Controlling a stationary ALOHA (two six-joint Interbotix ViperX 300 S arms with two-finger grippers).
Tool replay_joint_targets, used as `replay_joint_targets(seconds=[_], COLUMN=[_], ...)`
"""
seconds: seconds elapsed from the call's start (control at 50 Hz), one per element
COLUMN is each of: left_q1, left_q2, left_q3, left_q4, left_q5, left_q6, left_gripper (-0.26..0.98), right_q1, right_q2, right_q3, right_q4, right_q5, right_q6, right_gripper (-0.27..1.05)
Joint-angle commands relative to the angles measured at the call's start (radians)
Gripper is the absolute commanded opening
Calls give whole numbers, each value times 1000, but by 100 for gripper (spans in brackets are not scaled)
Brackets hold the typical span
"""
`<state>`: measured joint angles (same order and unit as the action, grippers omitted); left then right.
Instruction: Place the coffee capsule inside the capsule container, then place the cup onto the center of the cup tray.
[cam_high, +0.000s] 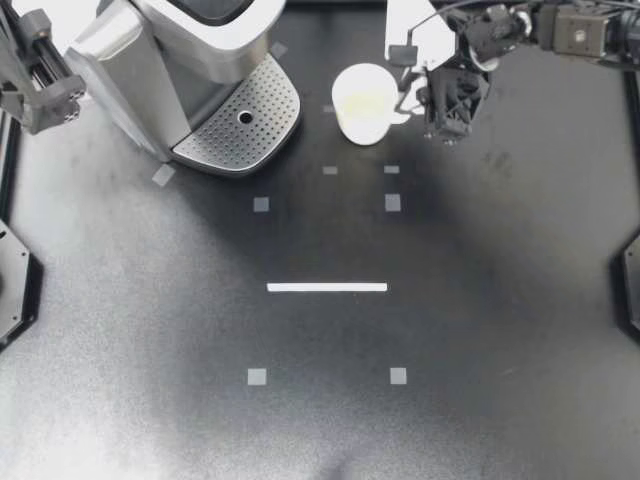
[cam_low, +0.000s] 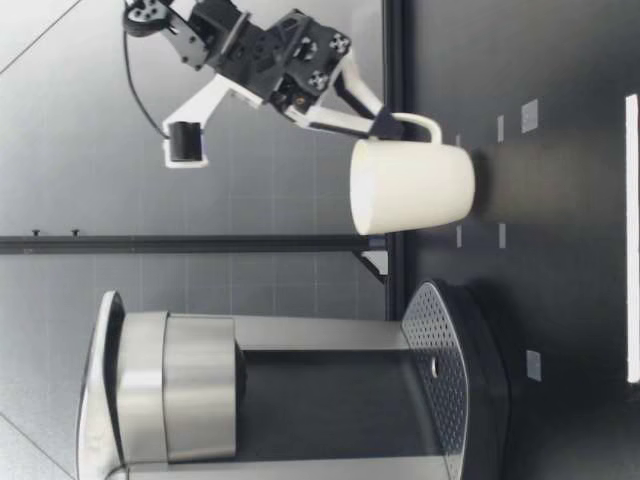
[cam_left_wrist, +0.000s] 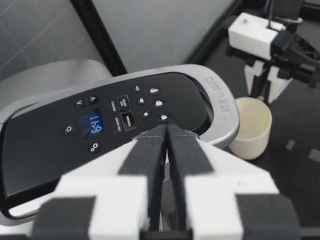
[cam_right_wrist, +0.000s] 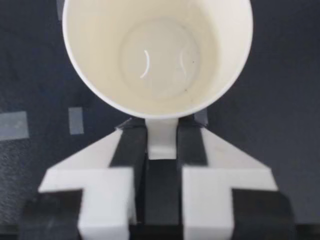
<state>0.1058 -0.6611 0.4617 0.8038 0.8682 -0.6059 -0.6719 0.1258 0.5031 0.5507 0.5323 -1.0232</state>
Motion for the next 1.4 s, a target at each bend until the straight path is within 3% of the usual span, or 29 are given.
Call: replay_joint_targets(seconds=[0.0, 0.6, 1.38], left_q1=[-2, -2, -2], left_q2=[-9, -61, -83], left_q3=[-8, 37, 58], left_q4=[6, 6, 8], left_q5=[-12, -43, -48], left_q6=[-2, -35, -44], left_gripper=[13, 13, 13], right_q1=[9, 137, 140], right_q2=[-44, 46, 155], right_q3=[-20, -172, -311], right_q4=[29, 98, 98], right_q5=[-2, -41, -29], right_q6=[-2, 6, 9], right_gripper=[13, 13, 13])
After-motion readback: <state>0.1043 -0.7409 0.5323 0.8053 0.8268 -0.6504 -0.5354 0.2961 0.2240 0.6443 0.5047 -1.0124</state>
